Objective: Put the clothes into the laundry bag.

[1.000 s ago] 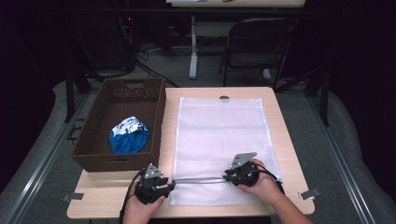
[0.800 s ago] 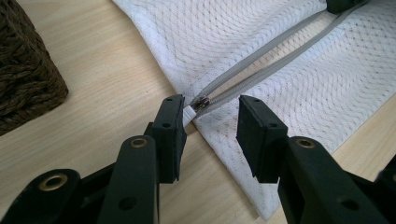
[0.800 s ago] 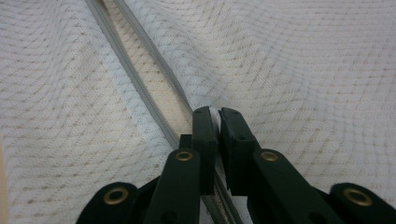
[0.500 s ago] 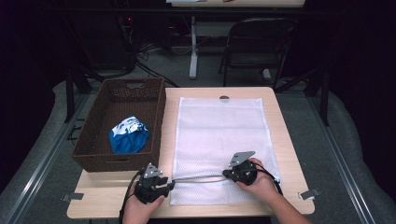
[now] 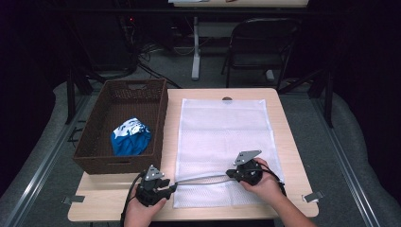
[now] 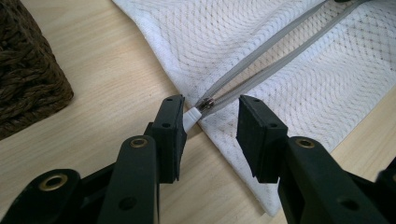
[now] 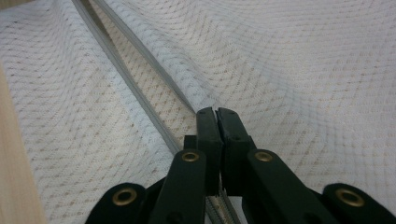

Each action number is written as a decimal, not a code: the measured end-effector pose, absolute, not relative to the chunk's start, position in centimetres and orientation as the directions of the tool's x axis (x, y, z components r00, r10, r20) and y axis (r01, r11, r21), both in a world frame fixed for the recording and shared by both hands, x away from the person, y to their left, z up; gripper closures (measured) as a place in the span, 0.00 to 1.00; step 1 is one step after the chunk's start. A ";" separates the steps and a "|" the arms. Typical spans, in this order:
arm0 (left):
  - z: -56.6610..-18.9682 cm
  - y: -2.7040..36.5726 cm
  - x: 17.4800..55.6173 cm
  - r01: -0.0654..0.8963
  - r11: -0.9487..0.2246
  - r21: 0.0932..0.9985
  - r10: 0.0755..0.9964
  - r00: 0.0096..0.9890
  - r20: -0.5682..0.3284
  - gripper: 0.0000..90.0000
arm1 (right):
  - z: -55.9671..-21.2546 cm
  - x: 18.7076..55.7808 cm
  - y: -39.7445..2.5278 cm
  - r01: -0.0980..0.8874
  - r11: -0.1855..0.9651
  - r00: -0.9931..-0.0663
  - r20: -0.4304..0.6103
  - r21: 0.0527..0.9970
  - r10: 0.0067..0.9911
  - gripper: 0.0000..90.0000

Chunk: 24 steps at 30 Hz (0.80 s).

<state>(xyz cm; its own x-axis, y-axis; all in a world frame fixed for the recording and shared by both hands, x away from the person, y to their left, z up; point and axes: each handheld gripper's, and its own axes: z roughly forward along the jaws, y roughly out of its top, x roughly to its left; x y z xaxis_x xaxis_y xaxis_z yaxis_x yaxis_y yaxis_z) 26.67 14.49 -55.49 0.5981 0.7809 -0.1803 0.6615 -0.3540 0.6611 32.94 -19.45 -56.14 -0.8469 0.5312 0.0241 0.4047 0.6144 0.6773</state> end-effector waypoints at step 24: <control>-55.9 12.5 26.2 0.629 -0.422 0.653 0.732 0.661 -0.164 0.69 | -54.3 33.3 -19.3 0.398 0.607 -0.842 0.012 0.688 0.539 0.98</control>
